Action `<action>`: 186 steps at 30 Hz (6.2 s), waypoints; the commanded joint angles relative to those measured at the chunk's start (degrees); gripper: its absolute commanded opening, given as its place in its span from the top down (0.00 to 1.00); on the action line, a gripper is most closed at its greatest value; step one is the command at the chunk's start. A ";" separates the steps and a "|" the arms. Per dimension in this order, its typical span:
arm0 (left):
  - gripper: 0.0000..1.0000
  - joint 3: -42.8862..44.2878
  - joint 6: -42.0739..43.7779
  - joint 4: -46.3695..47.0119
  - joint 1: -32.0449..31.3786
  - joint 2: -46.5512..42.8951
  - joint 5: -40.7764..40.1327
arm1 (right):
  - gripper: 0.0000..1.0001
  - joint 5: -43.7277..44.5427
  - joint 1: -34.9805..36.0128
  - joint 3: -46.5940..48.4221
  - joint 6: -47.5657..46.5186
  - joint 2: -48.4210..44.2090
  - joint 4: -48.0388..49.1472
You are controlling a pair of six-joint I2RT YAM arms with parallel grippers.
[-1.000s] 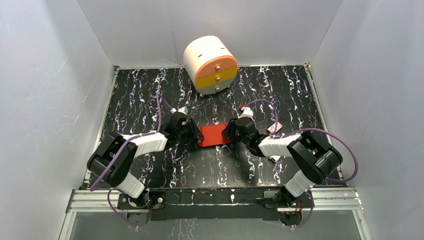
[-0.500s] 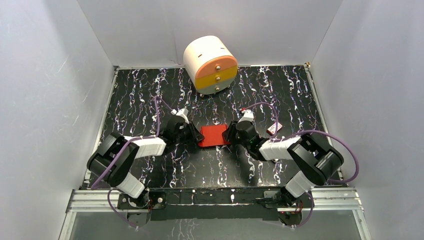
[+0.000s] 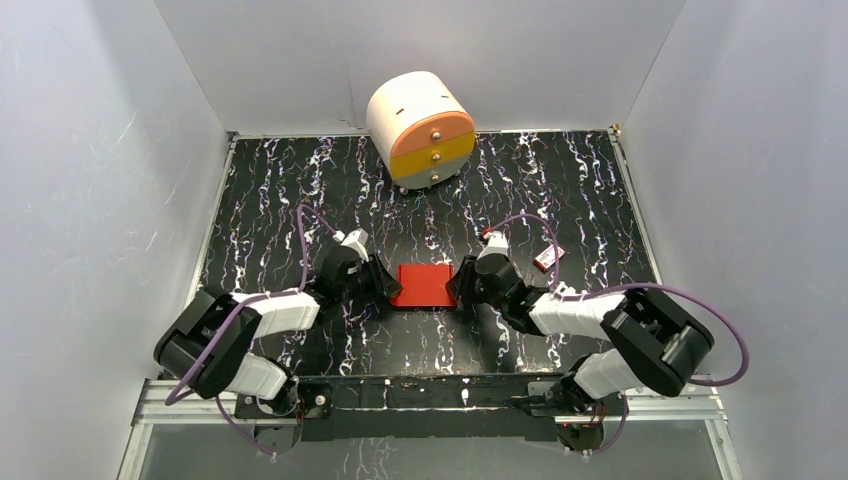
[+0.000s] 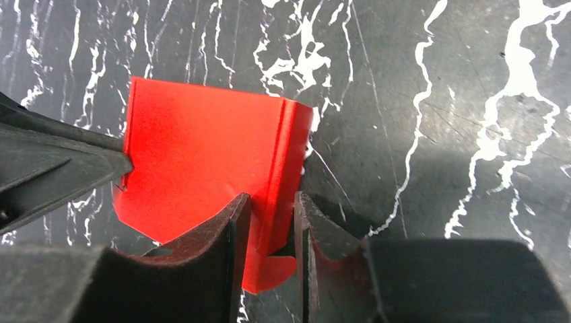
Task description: Fold the paper box
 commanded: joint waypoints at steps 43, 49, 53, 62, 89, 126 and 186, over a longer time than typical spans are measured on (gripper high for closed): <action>0.50 17.64 12.60 -12.55 3.57 9.36 -1.65 | 0.31 -29.77 2.55 19.50 -73.09 4.51 -17.56; 0.51 17.97 13.06 -12.52 3.57 11.22 -0.23 | 0.34 -28.80 2.97 19.99 -74.27 7.43 -17.46; 0.52 18.24 13.40 -13.04 3.57 11.80 0.47 | 0.37 -27.38 3.89 19.73 -74.88 9.16 -17.77; 0.53 17.97 13.55 -13.15 3.62 13.25 2.31 | 0.37 -18.21 8.43 20.33 -76.76 13.77 -19.65; 0.64 16.16 11.04 -11.60 4.54 17.44 10.71 | 0.79 11.54 15.88 20.74 -76.43 21.77 -17.84; 0.72 7.11 4.33 -5.28 4.63 12.65 13.07 | 0.36 4.65 15.93 18.64 -67.16 15.78 0.15; 0.35 -2.50 3.58 -14.89 4.90 -21.41 -11.83 | 0.58 29.32 27.02 16.27 -80.37 20.51 -7.29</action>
